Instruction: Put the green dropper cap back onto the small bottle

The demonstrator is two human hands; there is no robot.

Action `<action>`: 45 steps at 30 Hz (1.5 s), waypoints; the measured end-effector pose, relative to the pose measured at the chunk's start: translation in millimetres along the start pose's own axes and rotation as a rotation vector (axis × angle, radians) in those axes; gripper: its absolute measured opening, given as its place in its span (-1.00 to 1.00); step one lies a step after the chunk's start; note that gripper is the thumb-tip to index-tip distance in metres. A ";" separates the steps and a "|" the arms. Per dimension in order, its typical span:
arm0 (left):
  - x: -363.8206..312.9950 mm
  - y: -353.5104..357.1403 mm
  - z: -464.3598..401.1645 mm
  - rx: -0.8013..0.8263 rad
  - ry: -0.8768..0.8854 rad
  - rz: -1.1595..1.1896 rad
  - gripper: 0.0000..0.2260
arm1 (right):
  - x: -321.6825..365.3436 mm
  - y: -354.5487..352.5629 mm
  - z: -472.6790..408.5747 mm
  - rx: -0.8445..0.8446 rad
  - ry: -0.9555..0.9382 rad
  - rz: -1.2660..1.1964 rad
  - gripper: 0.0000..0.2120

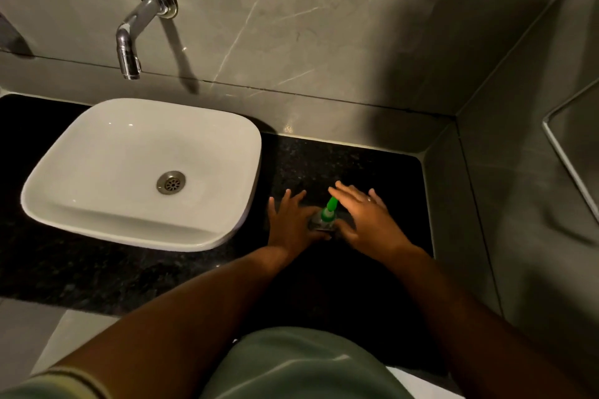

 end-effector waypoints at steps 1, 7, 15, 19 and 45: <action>0.4 1.5 0.9 -0.008 0.002 0.023 -0.45 | 1.9 -7.8 -2.9 0.043 -0.035 0.069 -0.45; 2.8 8.2 0.6 -0.021 0.000 0.079 -0.43 | 25.8 -35.6 -23.5 0.190 -0.113 0.406 -0.60; 6.7 9.8 -2.0 -0.020 0.035 0.032 -0.44 | 40.6 -33.7 -18.4 0.045 0.508 -0.198 -0.79; 7.9 8.6 -3.9 -0.013 0.047 0.031 -0.48 | 46.0 -22.5 -11.6 -0.055 0.685 -0.554 -0.75; 2.9 1.4 -1.8 0.102 0.055 0.024 -0.36 | 42.0 -16.3 -8.4 -0.051 0.730 -0.632 -0.72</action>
Point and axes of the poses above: each hand's wrist, its own z-axis away from the middle knuckle, its own y-axis out of the palm, x = y × z, the point moved 2 cm from there along -z, towards the middle knuckle, and after that the axes turned 5 degrees about -z, right-handed, at the moved point
